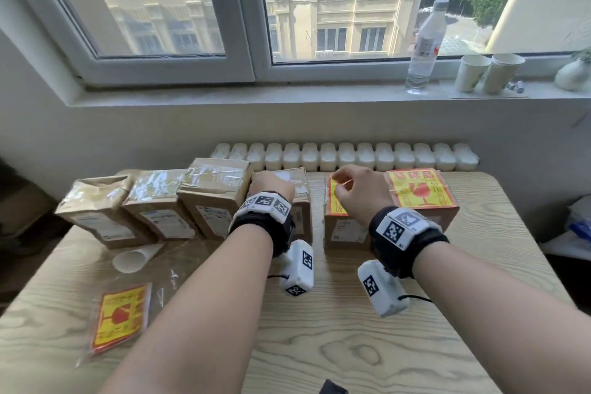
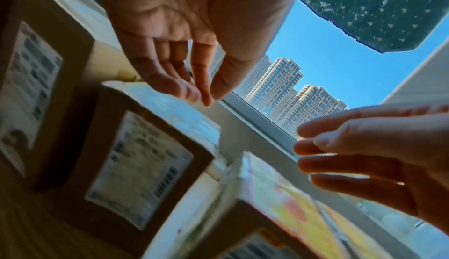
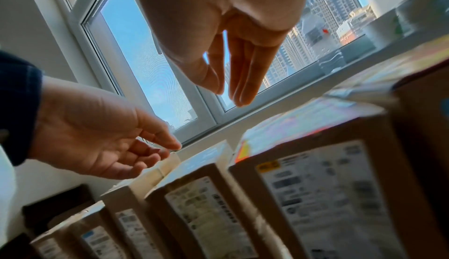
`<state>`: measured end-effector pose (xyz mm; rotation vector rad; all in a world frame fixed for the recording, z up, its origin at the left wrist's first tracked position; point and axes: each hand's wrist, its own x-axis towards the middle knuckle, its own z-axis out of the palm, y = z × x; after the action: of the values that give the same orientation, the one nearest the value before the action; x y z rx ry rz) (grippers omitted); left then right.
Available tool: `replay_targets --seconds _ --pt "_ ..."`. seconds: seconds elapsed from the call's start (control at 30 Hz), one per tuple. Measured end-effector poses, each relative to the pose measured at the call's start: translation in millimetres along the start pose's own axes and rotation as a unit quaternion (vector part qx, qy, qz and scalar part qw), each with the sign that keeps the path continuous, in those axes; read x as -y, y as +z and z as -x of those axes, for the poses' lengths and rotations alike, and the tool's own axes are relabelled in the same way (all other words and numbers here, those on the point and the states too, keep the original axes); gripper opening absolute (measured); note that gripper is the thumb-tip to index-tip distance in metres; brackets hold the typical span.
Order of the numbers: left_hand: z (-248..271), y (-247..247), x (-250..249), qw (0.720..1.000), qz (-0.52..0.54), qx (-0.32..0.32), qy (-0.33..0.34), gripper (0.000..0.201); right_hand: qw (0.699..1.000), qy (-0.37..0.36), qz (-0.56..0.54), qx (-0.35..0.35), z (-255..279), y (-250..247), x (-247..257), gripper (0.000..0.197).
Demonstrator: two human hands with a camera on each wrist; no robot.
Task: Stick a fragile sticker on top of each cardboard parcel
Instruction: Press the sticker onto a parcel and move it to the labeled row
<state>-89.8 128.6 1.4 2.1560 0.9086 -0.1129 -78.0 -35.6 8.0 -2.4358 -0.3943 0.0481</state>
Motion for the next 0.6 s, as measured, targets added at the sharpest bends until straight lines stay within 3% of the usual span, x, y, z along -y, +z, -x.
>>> replay_targets --seconds 0.1,0.37,0.6 --pt "-4 -21 15 0.996 -0.086 -0.029 0.011 0.028 0.999 0.021 -0.033 0.035 -3 23 19 0.026" --pt "-15 -34 28 0.984 -0.142 0.098 0.044 0.034 0.986 0.1 -0.009 0.133 -10 65 49 0.055" --pt "-26 -27 41 0.982 -0.114 0.147 0.027 0.061 0.976 0.189 -0.037 0.102 -1 86 54 0.061"
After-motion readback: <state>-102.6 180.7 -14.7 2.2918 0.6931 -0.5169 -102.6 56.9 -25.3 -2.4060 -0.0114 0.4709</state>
